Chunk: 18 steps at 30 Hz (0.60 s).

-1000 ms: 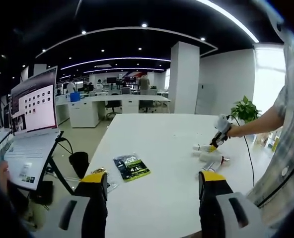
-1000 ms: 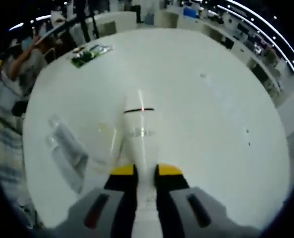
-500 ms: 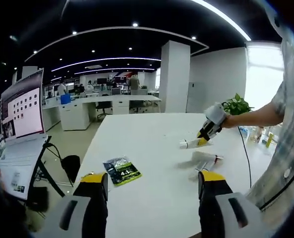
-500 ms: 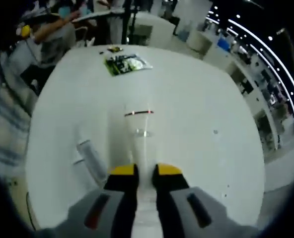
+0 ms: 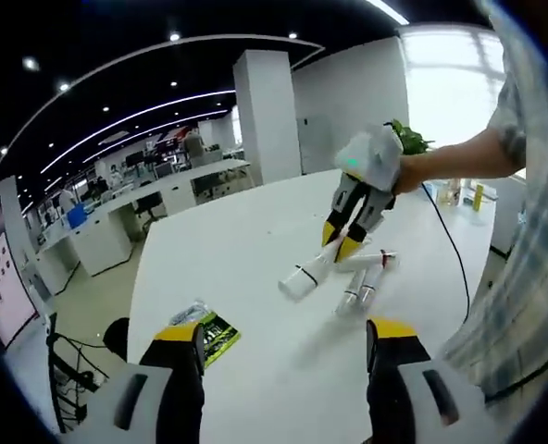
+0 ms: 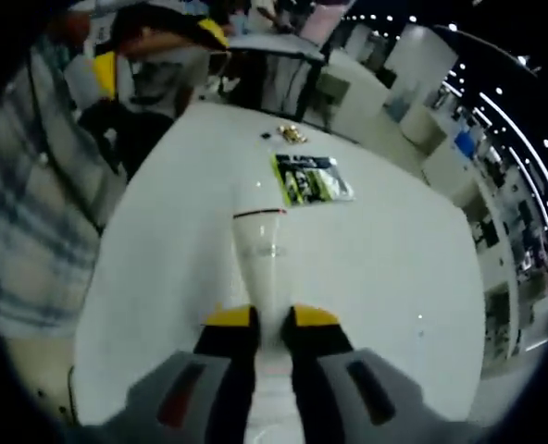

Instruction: Arrange the skincare products in the storage area until every visible bottle or jar stands upright without overlapping.

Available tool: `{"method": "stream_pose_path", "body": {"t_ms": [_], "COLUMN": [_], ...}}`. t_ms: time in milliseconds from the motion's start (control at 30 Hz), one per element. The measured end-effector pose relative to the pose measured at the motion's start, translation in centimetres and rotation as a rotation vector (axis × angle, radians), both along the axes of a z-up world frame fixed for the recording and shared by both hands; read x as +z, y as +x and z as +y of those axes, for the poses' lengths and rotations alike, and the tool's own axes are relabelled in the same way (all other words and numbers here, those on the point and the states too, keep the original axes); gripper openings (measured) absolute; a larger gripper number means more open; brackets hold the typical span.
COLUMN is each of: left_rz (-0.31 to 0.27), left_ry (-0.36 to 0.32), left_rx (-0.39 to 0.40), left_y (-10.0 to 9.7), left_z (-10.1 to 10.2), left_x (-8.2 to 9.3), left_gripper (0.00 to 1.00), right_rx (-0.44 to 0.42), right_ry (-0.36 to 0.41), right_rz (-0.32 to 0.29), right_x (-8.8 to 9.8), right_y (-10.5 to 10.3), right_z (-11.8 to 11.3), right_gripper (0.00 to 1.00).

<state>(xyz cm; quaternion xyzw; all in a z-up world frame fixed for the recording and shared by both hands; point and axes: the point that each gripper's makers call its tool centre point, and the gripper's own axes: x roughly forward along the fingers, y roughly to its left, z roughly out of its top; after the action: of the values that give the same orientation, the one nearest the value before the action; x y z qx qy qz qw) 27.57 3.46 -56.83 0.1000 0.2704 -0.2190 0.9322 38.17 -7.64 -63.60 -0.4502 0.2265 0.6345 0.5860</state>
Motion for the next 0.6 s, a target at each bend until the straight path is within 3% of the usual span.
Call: {"method": "stream_pose_path", "body": {"t_ms": [67,167,300,433,600], "left_rz": [0.0,-0.001,0.07,0.141,0.149], "left_ry": [-0.003,0.039,0.096,0.236,0.359], "left_rx": [-0.037,-0.075,-0.149,-0.221,-0.313], "left_y": [0.4,0.9,0.8,0.8,1.2], "left_z": [-1.1,-1.9,-3.1,-3.4,-4.7], "left_x": [-0.1,-0.5,-2.1,-3.6,-4.7], "left_gripper": [0.64,0.64,0.68,0.68,0.61], "right_rx": [0.031,0.072,0.111,0.146,0.214], "right_ry": [-0.002,0.006,0.009,0.005,-0.008], "right_rz": [0.012,0.032,0.057,0.073,0.056], "right_x": [0.2,0.5,0.7,0.8,1.3], "right_y": [-1.4,-3.4,-5.5,-7.0,-8.9], "right_z": [0.7,1.7,2.9,3.8,4.7], "right_gripper": [0.1,0.1,0.1,0.1,0.1]}}
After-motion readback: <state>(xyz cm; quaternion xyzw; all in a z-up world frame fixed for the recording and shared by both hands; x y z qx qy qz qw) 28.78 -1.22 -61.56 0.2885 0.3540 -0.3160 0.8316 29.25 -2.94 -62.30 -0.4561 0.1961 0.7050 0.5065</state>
